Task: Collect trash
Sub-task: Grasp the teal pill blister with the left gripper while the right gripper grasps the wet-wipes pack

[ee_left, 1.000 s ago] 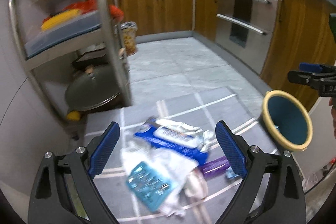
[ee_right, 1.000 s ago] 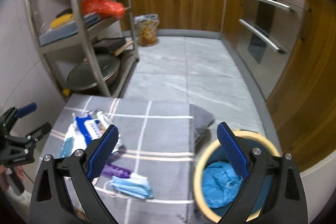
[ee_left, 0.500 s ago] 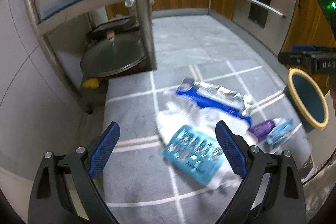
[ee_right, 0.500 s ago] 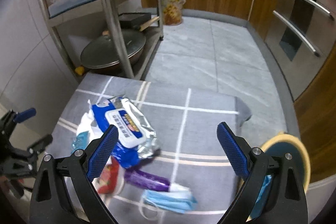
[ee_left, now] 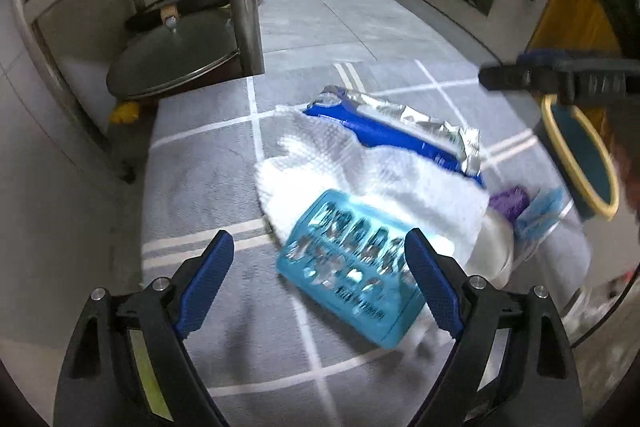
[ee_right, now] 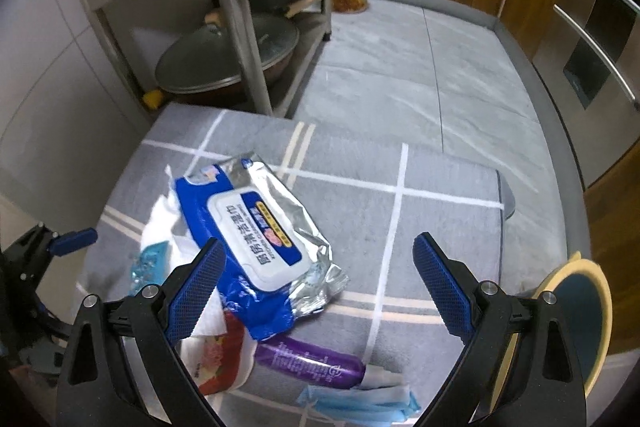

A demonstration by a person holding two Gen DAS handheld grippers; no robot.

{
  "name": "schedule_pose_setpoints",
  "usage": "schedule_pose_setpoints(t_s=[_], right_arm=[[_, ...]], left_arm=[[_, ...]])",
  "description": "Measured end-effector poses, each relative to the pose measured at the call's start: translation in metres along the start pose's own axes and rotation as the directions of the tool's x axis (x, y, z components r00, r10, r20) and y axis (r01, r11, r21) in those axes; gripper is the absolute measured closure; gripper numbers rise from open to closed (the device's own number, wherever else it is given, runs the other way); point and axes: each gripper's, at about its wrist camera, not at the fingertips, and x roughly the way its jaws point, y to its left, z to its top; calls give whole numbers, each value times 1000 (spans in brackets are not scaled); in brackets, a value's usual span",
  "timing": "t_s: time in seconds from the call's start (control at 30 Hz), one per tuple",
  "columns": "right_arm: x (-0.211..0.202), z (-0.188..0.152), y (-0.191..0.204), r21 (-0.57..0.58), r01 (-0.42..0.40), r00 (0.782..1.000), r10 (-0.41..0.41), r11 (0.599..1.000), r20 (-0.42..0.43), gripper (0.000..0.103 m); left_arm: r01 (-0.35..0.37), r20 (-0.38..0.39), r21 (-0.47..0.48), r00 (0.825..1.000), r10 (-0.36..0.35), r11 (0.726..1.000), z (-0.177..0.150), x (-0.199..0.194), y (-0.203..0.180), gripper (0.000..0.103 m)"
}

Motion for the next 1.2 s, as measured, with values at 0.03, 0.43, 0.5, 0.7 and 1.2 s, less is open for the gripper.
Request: schedule_pose_setpoints(t_s=[0.03,0.43,0.5,0.7,1.2], right_arm=[[1,0,-1,0,2,1000,-2,1000,-3,9],[27,-6,-21,-8,-101,992,100,995,-71,19],[38,-9,-19,-26,-107,988,103,994,-114,27],[65,-16,-21,-15,-105,973,99,994,-210,47],[49,-6,-16,-2,-119,977,117,993,-177,94]], left_arm=[[-3,4,-8,1000,4,1000,2,0,-2,17],[-24,-119,-190,993,2,982,7,28,-10,31],[-9,-137,-183,990,-16,983,6,33,-11,40],[-12,-140,-174,990,-12,985,9,37,-11,55],[-59,-127,-217,991,32,974,8,24,3,41]])
